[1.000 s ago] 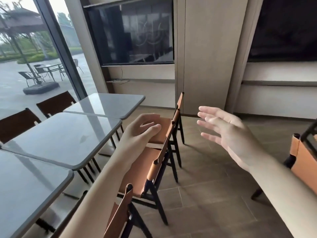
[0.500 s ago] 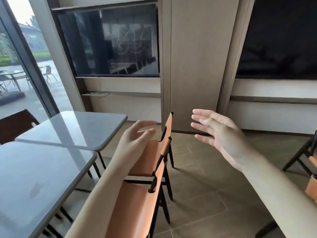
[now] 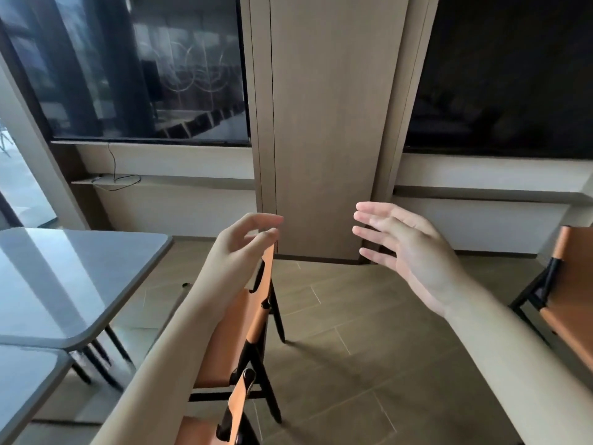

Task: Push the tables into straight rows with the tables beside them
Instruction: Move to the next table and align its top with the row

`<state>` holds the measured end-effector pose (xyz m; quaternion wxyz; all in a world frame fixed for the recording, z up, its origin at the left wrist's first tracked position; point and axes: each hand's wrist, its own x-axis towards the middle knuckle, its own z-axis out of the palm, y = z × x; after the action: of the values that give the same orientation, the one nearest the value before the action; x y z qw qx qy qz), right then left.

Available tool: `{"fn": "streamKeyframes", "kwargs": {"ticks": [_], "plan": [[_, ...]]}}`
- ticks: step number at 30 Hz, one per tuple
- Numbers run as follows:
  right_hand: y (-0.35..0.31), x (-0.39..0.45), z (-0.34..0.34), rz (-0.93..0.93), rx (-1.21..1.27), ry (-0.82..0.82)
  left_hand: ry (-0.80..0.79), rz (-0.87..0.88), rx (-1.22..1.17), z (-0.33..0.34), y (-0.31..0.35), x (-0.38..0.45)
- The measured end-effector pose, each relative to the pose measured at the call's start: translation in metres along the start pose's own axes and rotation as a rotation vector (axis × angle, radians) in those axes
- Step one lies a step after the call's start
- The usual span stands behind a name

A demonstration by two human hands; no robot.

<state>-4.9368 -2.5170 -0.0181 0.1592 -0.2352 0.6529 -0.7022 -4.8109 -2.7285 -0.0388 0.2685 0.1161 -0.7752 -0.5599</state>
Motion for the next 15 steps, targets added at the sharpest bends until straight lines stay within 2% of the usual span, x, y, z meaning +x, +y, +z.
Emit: {"fn": "streamKeyframes", "kwargs": {"ticks": [9,15], "plan": [[-0.013,0.181,-0.107,0.034,-0.132,-0.076,-0.003,0.071,-0.070,0.097,-0.009,0.200],[0.003,0.278,-0.125,0.049,-0.167,-0.145,0.006,0.069,-0.053,0.130,-0.034,0.293]]}}
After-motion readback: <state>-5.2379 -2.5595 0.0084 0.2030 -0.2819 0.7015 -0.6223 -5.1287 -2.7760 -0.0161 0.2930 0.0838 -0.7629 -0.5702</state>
